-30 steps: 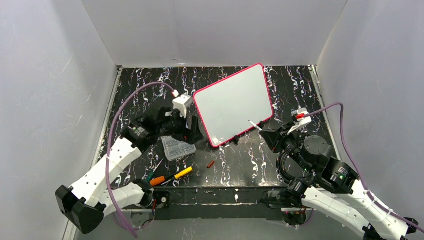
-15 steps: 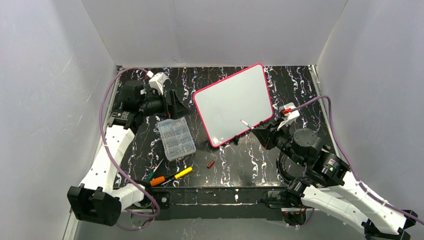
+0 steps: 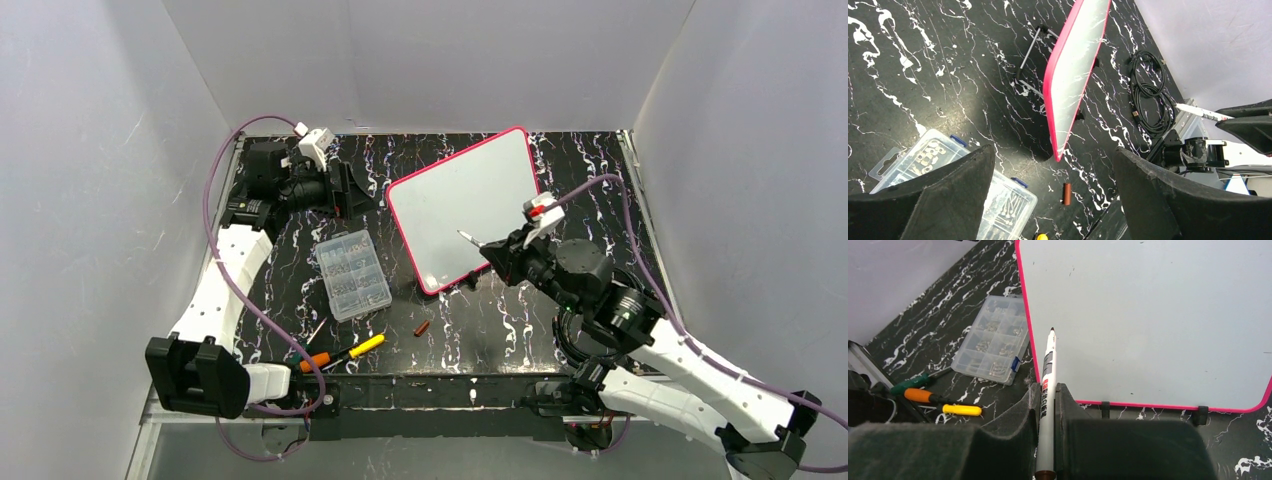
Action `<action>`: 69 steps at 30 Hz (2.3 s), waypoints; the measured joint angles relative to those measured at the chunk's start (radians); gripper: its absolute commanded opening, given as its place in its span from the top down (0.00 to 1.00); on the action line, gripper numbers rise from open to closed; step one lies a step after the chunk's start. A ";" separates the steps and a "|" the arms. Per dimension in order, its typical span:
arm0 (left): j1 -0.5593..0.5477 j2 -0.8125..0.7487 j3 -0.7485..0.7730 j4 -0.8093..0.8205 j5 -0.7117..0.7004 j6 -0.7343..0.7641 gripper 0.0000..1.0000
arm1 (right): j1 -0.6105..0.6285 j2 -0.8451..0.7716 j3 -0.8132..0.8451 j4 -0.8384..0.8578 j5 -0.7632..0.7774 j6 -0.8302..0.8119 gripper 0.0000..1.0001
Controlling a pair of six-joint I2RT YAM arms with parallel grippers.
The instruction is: Write a sentence on the whiteboard
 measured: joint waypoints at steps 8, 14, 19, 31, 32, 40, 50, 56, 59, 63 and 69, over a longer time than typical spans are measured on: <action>0.000 0.035 -0.008 0.016 0.010 0.022 0.15 | -0.050 0.108 0.038 0.029 -0.066 -0.073 0.99; 0.000 0.035 -0.063 0.030 0.025 0.032 0.15 | -0.348 0.192 0.053 0.126 -0.351 -0.051 0.99; 0.000 0.034 -0.100 0.029 0.029 0.037 0.15 | -0.504 0.240 0.050 0.249 -0.547 0.015 0.99; 0.000 0.056 -0.133 0.090 0.085 -0.022 0.22 | -0.510 0.142 -0.167 0.404 -0.613 0.092 0.99; 0.000 0.062 -0.134 0.098 0.094 -0.030 0.23 | -0.510 0.130 -0.177 0.406 -0.608 0.091 0.99; -0.014 0.109 -0.150 0.151 0.119 -0.077 0.28 | -0.510 0.089 -0.200 0.411 -0.586 0.079 0.99; -0.050 0.139 -0.150 0.175 0.121 -0.092 0.31 | -0.509 0.094 -0.206 0.422 -0.590 0.068 0.99; -0.070 0.172 -0.150 0.201 0.129 -0.106 0.34 | -0.500 0.138 -0.207 0.447 -0.607 0.068 0.99; -0.078 0.192 -0.150 0.224 0.142 -0.121 0.35 | -0.487 0.157 -0.207 0.459 -0.607 0.066 0.99; -0.086 0.213 -0.150 0.255 0.150 -0.140 0.38 | -0.452 0.197 -0.201 0.478 -0.601 0.061 0.99; -0.087 0.234 -0.150 0.280 0.148 -0.159 0.48 | -0.356 0.275 -0.163 0.492 -0.545 0.036 0.99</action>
